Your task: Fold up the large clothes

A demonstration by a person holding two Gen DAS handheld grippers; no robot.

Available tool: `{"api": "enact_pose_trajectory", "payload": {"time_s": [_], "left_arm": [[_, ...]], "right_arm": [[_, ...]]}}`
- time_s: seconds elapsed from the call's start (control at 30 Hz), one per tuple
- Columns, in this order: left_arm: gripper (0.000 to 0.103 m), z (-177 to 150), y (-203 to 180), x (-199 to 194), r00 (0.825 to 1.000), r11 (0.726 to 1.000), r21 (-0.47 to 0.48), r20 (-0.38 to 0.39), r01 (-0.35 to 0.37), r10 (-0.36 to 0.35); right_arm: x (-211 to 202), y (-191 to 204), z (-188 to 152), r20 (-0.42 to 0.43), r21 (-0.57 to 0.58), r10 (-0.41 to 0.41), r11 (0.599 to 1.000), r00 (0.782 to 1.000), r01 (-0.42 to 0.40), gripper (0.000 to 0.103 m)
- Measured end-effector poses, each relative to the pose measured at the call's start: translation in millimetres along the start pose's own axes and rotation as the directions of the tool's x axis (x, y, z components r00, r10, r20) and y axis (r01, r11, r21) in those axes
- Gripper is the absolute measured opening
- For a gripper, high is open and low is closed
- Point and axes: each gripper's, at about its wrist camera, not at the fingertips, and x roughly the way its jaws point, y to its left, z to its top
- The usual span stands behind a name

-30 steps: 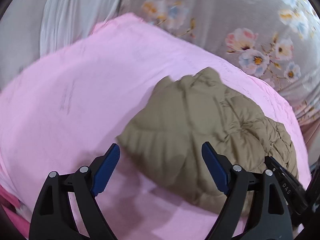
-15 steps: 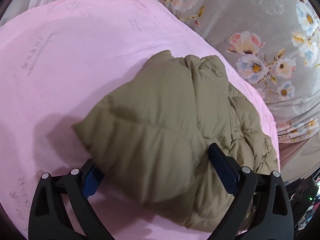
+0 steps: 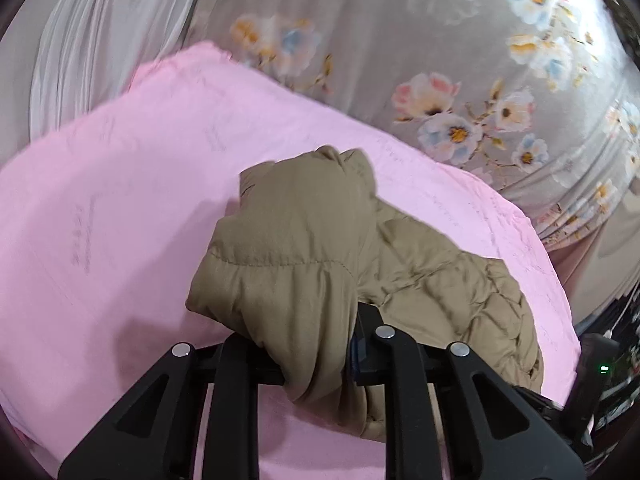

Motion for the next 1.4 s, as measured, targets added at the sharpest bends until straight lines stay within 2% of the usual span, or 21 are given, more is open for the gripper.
{"api": "enact_pose_trajectory", "payload": {"time_s": [0.17, 0.3, 0.43, 0.53, 0.6, 0.67, 0.77, 0.9, 1.03, 1.17, 1.33, 1.4], "left_arm": [[0.017, 6, -50, -40, 0.996, 0.987, 0.15, 0.068, 0.05, -0.061], [0.016, 1, -101, -57, 0.989, 0.962, 0.247, 0.06, 0.115, -0.134], [0.016, -11, -151, -49, 0.983, 0.931, 0.328, 0.028, 0.16, -0.179], [0.016, -14, -169, -41, 0.984, 0.921, 0.359, 0.029, 0.154, -0.176], [0.016, -9, -168, -39, 0.986, 0.925, 0.352, 0.034, 0.142, -0.164], [0.016, -2, -164, -35, 0.988, 0.931, 0.341, 0.04, 0.126, -0.148], [0.016, 3, -168, -26, 0.989, 0.934, 0.335, 0.031, 0.126, -0.145], [0.016, -1, -198, -12, 0.989, 0.909, 0.395, 0.005, 0.136, -0.151], [0.016, -16, -238, 15, 0.981, 0.875, 0.445, -0.053, 0.191, -0.187], [0.016, -47, -275, 52, 0.966, 0.84, 0.478, -0.163, 0.256, -0.202], [0.016, -100, -305, 96, 0.935, 0.808, 0.501, -0.311, 0.312, -0.168], [0.016, -117, -311, 104, 0.937, 0.795, 0.53, -0.322, 0.296, -0.134]], "right_arm": [[25, 4, 3, -0.031, 0.003, 0.059, 0.998, 0.998, -0.059, 0.012], [46, -10, 18, -0.068, 0.094, 0.162, 0.983, 0.984, -0.156, 0.001], [54, -25, 25, -0.088, 0.173, 0.237, 0.96, 0.967, -0.22, 0.0], [39, -29, 29, -0.084, 0.166, 0.215, 0.966, 0.973, -0.199, 0.001], [22, -35, 32, -0.04, 0.153, 0.198, 0.97, 0.979, -0.19, 0.001], [15, -44, 33, -0.034, 0.154, 0.176, 0.974, 0.984, -0.169, 0.001], [28, -51, 31, -0.064, 0.171, 0.192, 0.969, 0.979, -0.179, 0.0], [16, -66, 36, -0.03, 0.21, 0.233, 0.952, 0.972, -0.222, 0.0], [-20, -98, 36, 0.038, 0.23, 0.163, 0.959, 0.986, -0.168, 0.003], [-53, -138, 24, 0.072, 0.278, 0.061, 0.957, 0.996, -0.078, 0.009], [-80, -181, 2, 0.085, 0.317, -0.08, 0.947, 0.993, 0.049, 0.01], [-94, -201, -7, 0.092, 0.333, -0.139, 0.938, 0.986, 0.101, 0.01]]}}
